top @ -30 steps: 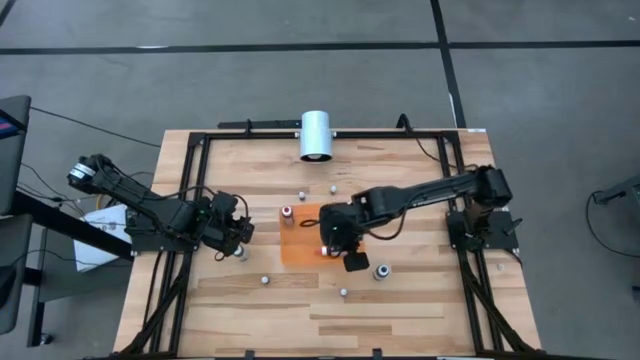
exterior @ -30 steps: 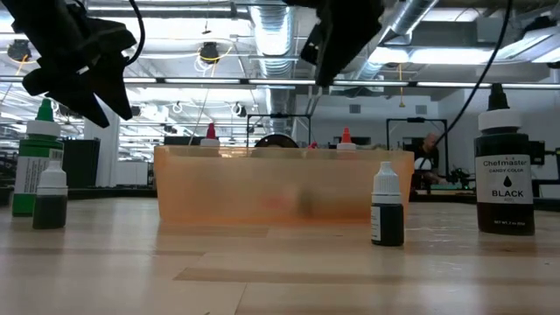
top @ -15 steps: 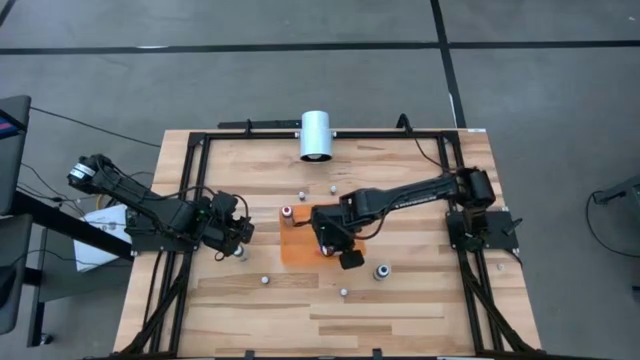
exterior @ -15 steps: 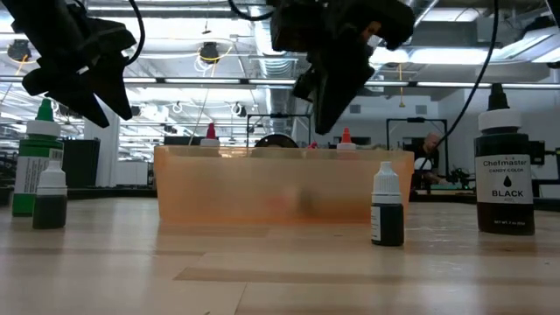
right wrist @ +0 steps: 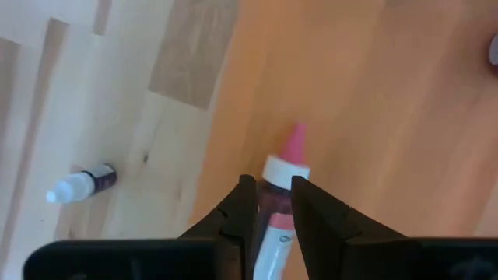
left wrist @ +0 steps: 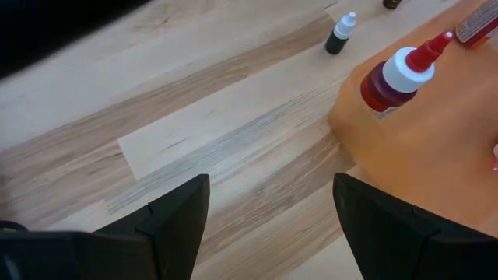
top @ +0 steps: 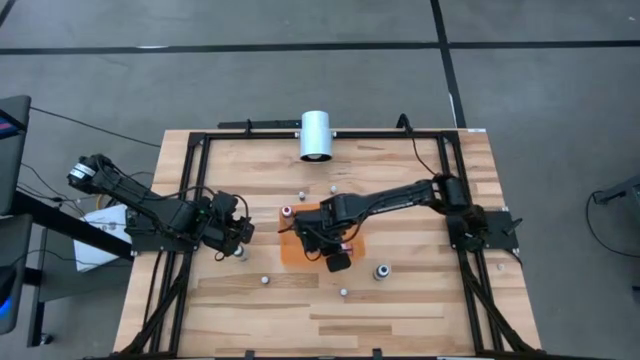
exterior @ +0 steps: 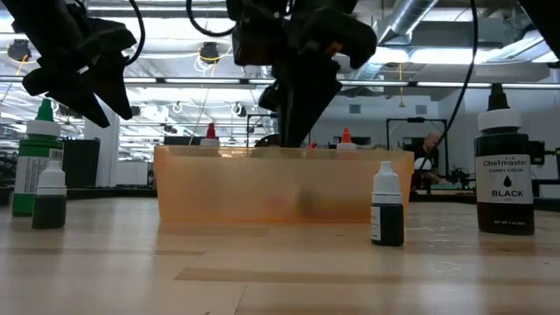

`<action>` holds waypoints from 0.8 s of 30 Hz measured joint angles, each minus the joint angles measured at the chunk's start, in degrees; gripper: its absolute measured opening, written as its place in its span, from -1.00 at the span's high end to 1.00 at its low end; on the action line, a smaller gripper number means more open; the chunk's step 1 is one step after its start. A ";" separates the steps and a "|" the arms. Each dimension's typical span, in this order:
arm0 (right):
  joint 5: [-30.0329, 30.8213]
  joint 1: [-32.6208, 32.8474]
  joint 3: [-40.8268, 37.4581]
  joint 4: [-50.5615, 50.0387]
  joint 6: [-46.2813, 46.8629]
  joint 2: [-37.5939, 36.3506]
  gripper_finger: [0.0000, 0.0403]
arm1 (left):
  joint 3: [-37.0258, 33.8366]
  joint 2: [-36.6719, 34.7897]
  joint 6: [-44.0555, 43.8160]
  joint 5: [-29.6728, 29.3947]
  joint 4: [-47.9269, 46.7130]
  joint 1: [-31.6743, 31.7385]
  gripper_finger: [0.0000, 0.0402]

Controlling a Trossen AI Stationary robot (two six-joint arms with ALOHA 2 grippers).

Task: Pick & Place food coloring
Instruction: Adjust the large pink food coloring bottle in the orange container

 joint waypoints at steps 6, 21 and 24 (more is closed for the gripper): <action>0.02 -0.34 1.07 -0.85 0.00 1.47 0.64 | 0.00 -0.01 0.57 -0.05 -0.02 0.00 -0.32; -0.15 -0.58 1.11 0.17 -1.07 1.34 0.34 | 0.00 -0.01 0.63 -0.40 -0.04 0.00 -0.32; -0.15 -0.58 1.08 0.34 -1.07 1.34 0.19 | 0.00 -0.01 0.63 -0.38 -0.04 0.00 -0.32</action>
